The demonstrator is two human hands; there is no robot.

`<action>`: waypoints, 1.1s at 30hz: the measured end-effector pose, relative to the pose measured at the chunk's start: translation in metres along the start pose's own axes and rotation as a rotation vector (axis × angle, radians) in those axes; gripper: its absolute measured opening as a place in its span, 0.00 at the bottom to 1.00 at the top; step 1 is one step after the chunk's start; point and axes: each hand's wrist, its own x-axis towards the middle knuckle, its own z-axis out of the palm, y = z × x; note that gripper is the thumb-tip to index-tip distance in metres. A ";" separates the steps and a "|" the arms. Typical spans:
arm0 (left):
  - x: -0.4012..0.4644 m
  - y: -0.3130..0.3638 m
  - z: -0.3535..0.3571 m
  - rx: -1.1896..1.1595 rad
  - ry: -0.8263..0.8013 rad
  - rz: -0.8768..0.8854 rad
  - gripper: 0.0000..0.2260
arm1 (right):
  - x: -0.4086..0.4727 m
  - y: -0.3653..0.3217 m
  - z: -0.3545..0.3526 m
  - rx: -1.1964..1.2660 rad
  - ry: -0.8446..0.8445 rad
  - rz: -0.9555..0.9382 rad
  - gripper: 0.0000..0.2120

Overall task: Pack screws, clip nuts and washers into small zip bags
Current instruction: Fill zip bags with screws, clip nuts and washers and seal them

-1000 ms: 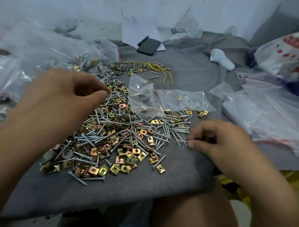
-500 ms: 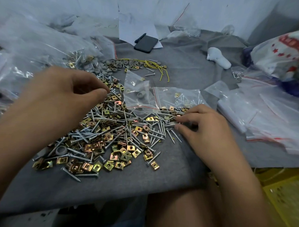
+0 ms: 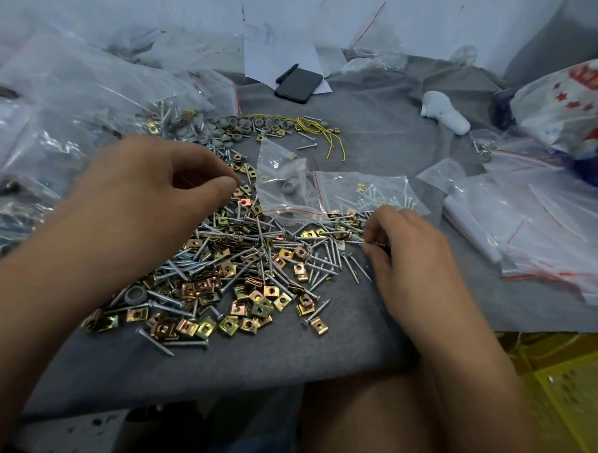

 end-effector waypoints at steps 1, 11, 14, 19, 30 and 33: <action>0.000 0.001 0.000 -0.006 -0.004 0.002 0.05 | 0.000 0.000 0.000 0.002 0.013 -0.003 0.08; -0.004 0.009 0.005 -0.011 -0.028 0.005 0.07 | -0.002 0.010 -0.003 0.153 0.178 0.085 0.07; -0.006 0.011 0.011 -0.086 -0.042 0.001 0.08 | -0.001 0.008 -0.004 0.441 0.239 0.243 0.08; -0.015 0.026 0.036 -0.687 -0.135 -0.201 0.09 | 0.000 -0.037 -0.004 1.451 0.225 0.408 0.06; -0.025 0.040 0.072 -1.364 -0.303 -0.384 0.16 | -0.008 -0.092 0.008 1.662 0.067 0.440 0.06; -0.026 0.042 0.073 -1.384 -0.265 -0.409 0.14 | -0.009 -0.096 0.006 1.705 0.062 0.468 0.10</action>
